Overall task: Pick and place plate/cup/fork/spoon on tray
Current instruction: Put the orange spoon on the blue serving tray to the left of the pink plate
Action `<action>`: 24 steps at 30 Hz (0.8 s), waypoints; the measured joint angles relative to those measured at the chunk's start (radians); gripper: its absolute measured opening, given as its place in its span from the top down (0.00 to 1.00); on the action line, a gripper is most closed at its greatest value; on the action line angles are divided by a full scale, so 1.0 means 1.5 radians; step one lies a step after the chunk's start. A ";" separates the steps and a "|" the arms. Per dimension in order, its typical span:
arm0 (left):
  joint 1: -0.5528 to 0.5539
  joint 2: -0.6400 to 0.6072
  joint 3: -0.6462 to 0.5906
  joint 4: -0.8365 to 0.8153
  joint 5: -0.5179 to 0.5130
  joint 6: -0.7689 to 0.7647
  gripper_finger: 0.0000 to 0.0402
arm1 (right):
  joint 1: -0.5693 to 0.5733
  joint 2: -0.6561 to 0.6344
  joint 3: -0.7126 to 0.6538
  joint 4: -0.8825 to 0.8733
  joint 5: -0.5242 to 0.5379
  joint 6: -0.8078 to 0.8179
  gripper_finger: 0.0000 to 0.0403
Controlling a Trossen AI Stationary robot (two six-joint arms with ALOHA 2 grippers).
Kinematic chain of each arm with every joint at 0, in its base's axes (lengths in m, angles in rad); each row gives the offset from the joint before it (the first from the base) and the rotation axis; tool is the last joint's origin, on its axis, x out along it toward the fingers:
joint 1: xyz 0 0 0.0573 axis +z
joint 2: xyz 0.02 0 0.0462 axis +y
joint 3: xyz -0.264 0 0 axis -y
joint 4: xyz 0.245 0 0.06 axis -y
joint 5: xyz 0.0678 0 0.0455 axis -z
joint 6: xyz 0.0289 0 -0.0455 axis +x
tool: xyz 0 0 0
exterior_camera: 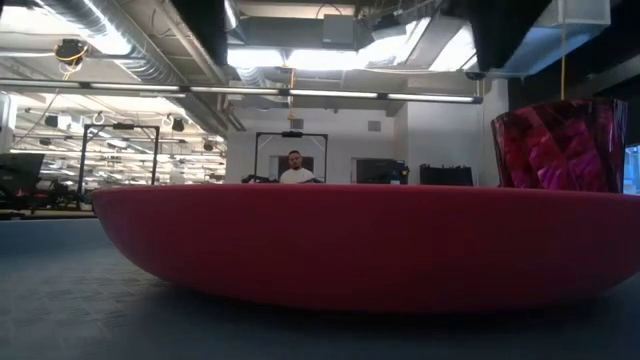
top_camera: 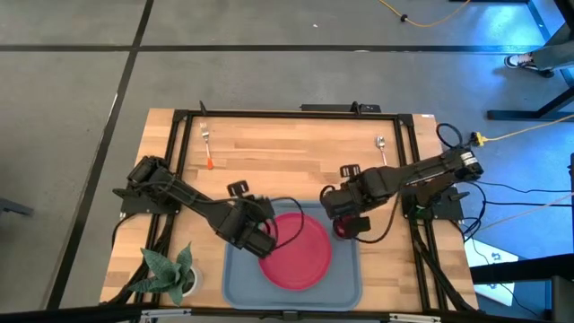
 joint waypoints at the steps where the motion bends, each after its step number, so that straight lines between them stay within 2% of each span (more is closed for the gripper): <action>1: 0.005 -0.003 0.000 -0.018 -0.001 -0.021 0.79 | 0.006 -0.010 0.001 0.001 0.021 0.009 0.74; 6: 0.026 -0.040 0.000 -0.059 -0.036 -0.071 0.79 | 0.031 -0.085 -0.009 0.003 0.103 0.109 0.74; 12: 0.059 -0.095 0.001 -0.058 -0.058 -0.070 0.79 | 0.036 -0.172 -0.049 -0.035 0.258 0.338 0.74; 15: 0.077 -0.115 0.001 -0.059 -0.062 -0.066 0.79 | 0.019 -0.199 -0.081 -0.059 0.313 0.454 0.74; 19: 0.109 -0.120 0.000 -0.058 -0.056 -0.071 0.79 | -0.020 -0.216 -0.120 -0.065 0.325 0.566 0.74; 24: 0.168 -0.128 0.000 -0.059 0.016 -0.063 0.79 | -0.057 -0.218 -0.157 -0.061 0.320 0.579 0.74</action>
